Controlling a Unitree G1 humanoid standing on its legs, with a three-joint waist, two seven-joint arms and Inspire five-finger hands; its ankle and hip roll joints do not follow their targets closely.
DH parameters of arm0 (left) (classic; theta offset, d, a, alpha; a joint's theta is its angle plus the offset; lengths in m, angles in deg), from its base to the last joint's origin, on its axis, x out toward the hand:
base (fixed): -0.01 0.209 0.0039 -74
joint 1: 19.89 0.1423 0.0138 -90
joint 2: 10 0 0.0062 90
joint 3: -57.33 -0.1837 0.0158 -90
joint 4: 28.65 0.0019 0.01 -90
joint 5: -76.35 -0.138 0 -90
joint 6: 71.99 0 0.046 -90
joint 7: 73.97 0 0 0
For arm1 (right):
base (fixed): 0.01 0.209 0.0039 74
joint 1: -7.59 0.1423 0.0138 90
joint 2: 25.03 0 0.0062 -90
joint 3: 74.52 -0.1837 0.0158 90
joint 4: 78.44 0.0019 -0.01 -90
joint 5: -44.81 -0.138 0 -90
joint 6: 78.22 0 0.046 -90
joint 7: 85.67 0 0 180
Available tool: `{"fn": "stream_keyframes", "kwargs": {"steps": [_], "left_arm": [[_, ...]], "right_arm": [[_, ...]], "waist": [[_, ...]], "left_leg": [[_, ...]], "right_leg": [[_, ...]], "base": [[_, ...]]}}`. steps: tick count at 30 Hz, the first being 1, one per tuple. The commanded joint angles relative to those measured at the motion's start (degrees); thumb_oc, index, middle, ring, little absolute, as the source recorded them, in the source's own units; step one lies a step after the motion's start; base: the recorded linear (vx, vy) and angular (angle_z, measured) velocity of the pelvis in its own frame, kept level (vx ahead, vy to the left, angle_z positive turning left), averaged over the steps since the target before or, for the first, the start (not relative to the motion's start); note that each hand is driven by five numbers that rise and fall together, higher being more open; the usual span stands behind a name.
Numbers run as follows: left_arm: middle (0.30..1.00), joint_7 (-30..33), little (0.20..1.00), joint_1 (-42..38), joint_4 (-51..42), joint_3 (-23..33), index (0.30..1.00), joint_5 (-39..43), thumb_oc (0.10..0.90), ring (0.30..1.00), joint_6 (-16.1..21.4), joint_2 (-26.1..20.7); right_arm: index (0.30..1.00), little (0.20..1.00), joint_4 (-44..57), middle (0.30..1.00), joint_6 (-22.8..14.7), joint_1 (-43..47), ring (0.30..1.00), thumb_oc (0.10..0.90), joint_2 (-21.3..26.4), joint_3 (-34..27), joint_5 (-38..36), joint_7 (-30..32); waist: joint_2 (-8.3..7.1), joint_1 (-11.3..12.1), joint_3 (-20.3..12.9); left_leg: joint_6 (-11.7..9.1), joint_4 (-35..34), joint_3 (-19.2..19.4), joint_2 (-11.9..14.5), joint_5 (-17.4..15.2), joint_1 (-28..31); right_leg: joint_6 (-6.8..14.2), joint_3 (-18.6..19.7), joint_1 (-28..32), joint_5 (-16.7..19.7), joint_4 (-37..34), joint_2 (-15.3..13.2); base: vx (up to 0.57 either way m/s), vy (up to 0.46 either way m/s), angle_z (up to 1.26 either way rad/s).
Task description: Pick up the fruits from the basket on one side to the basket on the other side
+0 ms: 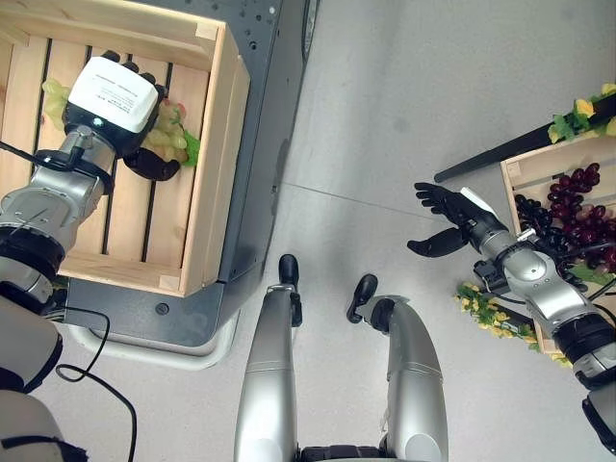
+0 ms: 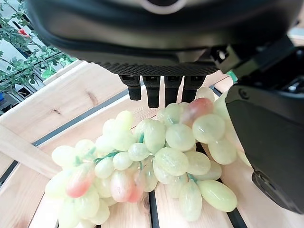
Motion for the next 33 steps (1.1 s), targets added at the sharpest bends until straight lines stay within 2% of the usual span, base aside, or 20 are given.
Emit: {"fn": "stream_keyframes", "kwargs": {"steps": [1,6,9,10,11,12,14,25,28,33], "left_arm": [[0.900,-3.4,0.900,-1.7,11.1,-0.3,0.900,-0.8,0.800,0.900,-13.0,-0.9],[0.900,-5.2,0.900,-1.0,12.6,0.6,0.900,-0.8,0.800,0.900,-13.8,-1.0],[0.900,-5.0,0.900,-1.5,13.3,0.6,0.900,0.2,0.800,0.900,-12.1,-1.1],[0.592,-3.5,0.592,-1.6,13.3,0.9,0.592,0.7,0.595,0.592,-10.3,-0.9],[0.373,-2.9,0.373,-1.7,13.2,0.9,0.373,1.0,0.449,0.373,-9.7,-0.8],[0.300,-2.1,0.300,-1.9,12.9,0.9,0.300,1.4,0.400,0.300,-8.5,-0.7],[0.300,0.5,0.300,-2.0,11.8,1.4,0.300,1.9,0.400,0.300,-5.5,-0.6],[0.300,4.6,0.300,-0.8,8.8,3.0,0.300,1.9,0.400,0.300,-0.2,-2.0],[0.300,5.3,0.300,-1.2,7.1,3.3,0.300,2.7,0.400,0.300,0.4,-2.3],[0.300,4.8,0.300,0.8,5.9,7.7,0.300,13.2,0.400,0.300,-1.0,-2.7]], "right_arm": [[0.900,0.900,3.3,0.900,-5.5,1.4,0.900,0.800,4.3,-1.5,-4.1,-1.4],[0.900,0.900,3.3,0.900,-5.5,2.6,0.900,0.800,3.8,-0.7,-3.8,-1.3],[0.900,0.900,3.0,0.900,-5.5,3.5,0.900,0.800,3.7,-0.3,-4.3,-1.1],[0.900,0.900,2.8,0.900,-5.5,3.9,0.900,0.800,3.6,-0.3,-4.4,-0.8],[0.900,0.900,2.8,0.900,-5.5,4.0,0.900,0.800,3.5,-0.3,-4.4,-0.7],[0.900,0.900,3.1,0.900,-5.3,4.0,0.900,0.800,3.3,-0.5,-4.3,-0.5],[0.900,0.900,3.6,0.900,-4.9,3.9,0.900,0.800,3.1,-0.7,-4.3,-0.2],[0.900,0.900,5.2,0.900,-5.3,1.4,0.900,0.800,2.9,-2.7,-4.1,0.0],[0.900,0.900,5.5,0.900,-5.5,1.4,0.900,0.800,2.9,-3.0,-4.3,0.1],[0.900,0.900,7.0,0.900,-5.4,-0.2,0.900,0.800,2.4,-4.5,-3.5,0.0]], "waist": [[0.56,-0.7,-0.6],[0.94,-0.3,-0.6],[0.96,-0.1,-0.6],[0.94,0.0,-0.6],[0.89,0.1,-0.6],[0.77,0.1,-0.6],[0.61,0.2,-0.6],[0.82,0.3,-0.6],[1.32,0.4,-0.6],[2.13,0.6,-0.6]], "left_leg": [[0.8,-6.5,5.2,-1.8,-4.7,7.3],[0.8,-7.6,5.1,-2.1,-4.2,8.2],[0.7,-7.8,5.0,-2.1,-4.1,8.4],[0.7,-7.9,4.9,-2.3,-4.0,8.5],[0.7,-8.0,4.9,-2.3,-4.0,8.5],[0.7,-8.1,4.8,-2.3,-4.1,8.6],[0.9,-8.3,4.8,-2.3,-4.0,8.8],[1.1,-8.7,5.2,-2.5,-4.5,11.2],[1.1,-9.1,5.4,-2.6,-4.6,12.6],[1.1,-9.6,5.8,-3.1,-4.9,15.5]], "right_leg": [[0.6,1.4,3.2,3.7,-5.3,3.4],[0.7,1.1,4.1,3.8,-6.0,3.1],[0.7,0.9,4.4,3.8,-6.1,3.0],[0.7,0.8,4.6,3.8,-6.3,3.0],[0.7,0.7,4.6,3.8,-6.3,3.0],[0.7,0.6,4.7,3.9,-6.4,3.0],[0.7,0.5,4.9,3.9,-6.6,3.1],[0.9,0.4,6.8,3.8,-6.9,3.4],[1.0,0.5,7.8,3.6,-6.9,3.2],[1.0,0.5,10.2,2.9,-6.6,2.7]], "base": [[0.00,0.000,0.00],[0.00,0.000,0.00],[0.00,0.000,0.00],[0.00,0.000,0.00],[0.00,0.000,0.00],[-0.02,-0.024,0.04],[-0.02,-0.024,0.06],[0.00,-0.002,0.00],[0.00,0.000,0.00],[0.00,0.000,0.00]]}}
